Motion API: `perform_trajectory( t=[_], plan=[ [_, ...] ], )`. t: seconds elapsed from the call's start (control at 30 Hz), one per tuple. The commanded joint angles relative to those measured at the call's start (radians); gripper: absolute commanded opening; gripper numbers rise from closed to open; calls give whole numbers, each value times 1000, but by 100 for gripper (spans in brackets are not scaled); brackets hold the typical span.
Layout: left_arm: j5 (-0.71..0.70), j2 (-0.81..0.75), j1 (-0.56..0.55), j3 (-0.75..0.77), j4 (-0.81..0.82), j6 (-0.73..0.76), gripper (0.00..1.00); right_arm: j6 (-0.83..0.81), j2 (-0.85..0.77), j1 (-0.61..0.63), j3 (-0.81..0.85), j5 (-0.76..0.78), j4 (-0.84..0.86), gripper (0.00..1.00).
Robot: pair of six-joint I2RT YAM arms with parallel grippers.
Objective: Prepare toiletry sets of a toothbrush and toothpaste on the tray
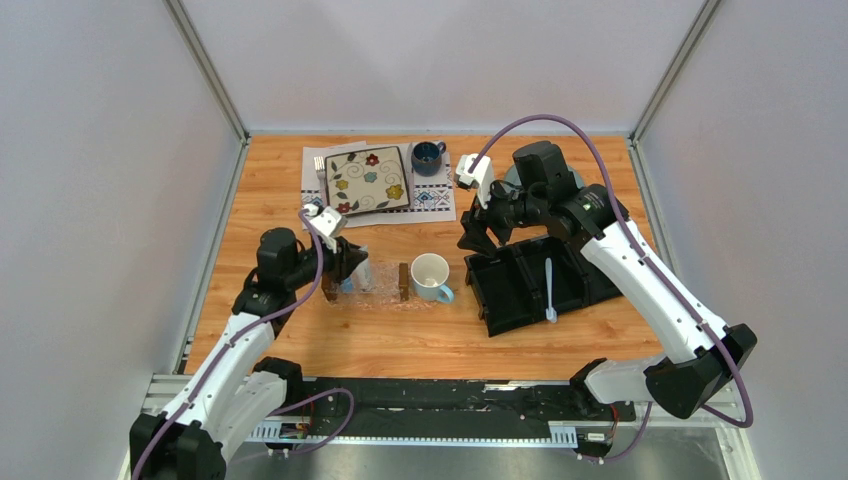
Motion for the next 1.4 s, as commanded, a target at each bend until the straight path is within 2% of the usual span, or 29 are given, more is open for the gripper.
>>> perform_trajectory(
  t=[0.0, 0.33, 0.7, 0.93, 1.13, 1.37],
  plan=[
    [-4, -47, 8, 42, -4, 22, 39, -16, -30, -5, 7, 13, 14, 66],
    [-4, -104, 9, 145, -99, -5, 50, -22, -48, -5, 1, 67, 2, 66],
    [25, -95, 9, 390, -286, 24, 51, 13, -103, -53, -128, 326, 2, 65],
    [26, -52, 9, 540, -394, 68, 52, 56, -163, -227, -267, 397, -49, 64],
    [45, -18, 9, 539, -415, 73, 52, 84, -191, -364, -360, 403, -60, 62],
    [26, 2, 9, 524, -400, 93, 52, 94, -154, -435, -472, 392, -60, 63]
  ],
)
